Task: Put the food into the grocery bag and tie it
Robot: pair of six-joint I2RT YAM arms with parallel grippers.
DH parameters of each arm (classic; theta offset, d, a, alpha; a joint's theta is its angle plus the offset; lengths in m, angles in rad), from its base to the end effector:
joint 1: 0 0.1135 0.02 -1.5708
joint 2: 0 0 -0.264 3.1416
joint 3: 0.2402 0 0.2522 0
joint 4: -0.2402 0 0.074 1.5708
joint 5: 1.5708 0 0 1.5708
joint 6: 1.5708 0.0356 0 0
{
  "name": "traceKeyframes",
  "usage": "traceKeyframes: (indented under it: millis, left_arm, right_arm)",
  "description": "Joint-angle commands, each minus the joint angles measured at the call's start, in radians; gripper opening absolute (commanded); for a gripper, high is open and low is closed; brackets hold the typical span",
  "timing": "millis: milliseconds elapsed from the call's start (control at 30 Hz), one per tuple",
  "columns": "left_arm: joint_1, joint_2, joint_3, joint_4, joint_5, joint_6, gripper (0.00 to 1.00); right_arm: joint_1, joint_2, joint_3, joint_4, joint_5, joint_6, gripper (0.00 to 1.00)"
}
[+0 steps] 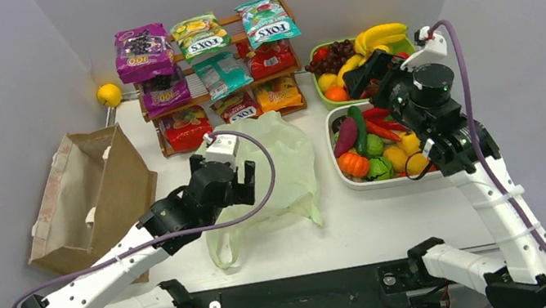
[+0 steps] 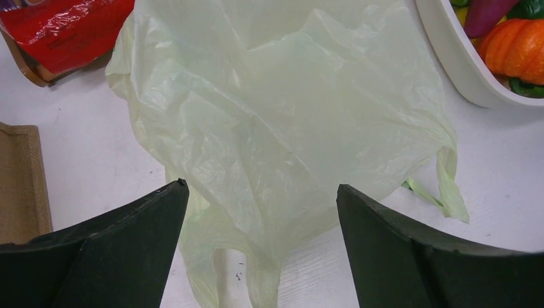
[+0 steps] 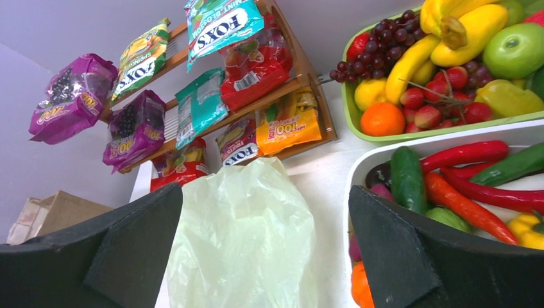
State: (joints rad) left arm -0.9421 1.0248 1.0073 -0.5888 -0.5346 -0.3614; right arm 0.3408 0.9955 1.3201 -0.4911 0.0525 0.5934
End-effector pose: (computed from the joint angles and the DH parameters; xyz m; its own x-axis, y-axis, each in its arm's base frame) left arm 0.1410 -0.1631 0.3352 -0.4725 0.1325 -0.8713 0.3022 0.9531 -0.0190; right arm 0.1867 0.0642 0.4518 -0.2889 0.4901 -0.8224 -0.1489 0.8256 0.5442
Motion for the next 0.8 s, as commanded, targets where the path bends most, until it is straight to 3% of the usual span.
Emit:
traceKeyframes:
  millis: [0, 233, 367, 533, 767]
  left_arm:
    - [0.003, -0.064, -0.051, 0.023, 0.037, -0.002, 0.85]
    - [-0.008, -0.053, -0.221, 0.161, 0.183, 0.066, 0.88]
    - [-0.055, -0.021, -0.299, 0.254, 0.142, 0.116, 0.87]
    - [-0.101, 0.017, -0.332, 0.315, 0.186, 0.207, 0.76]
    - [-0.187, 0.13, -0.29, 0.306, 0.106, 0.294, 0.78]
  right_arm:
    - [-0.002, 0.089, 0.089, 0.073, -0.04, 0.076, 0.99]
    - [-0.003, 0.198, 0.17, 0.151, -0.111, 0.15, 0.97]
    - [-0.005, 0.228, 0.192, 0.153, -0.136, 0.161, 0.97]
    - [-0.019, 0.206, 0.128, 0.15, -0.151, 0.171, 0.96]
    - [-0.068, 0.164, 0.038, 0.148, -0.194, 0.194, 0.96]
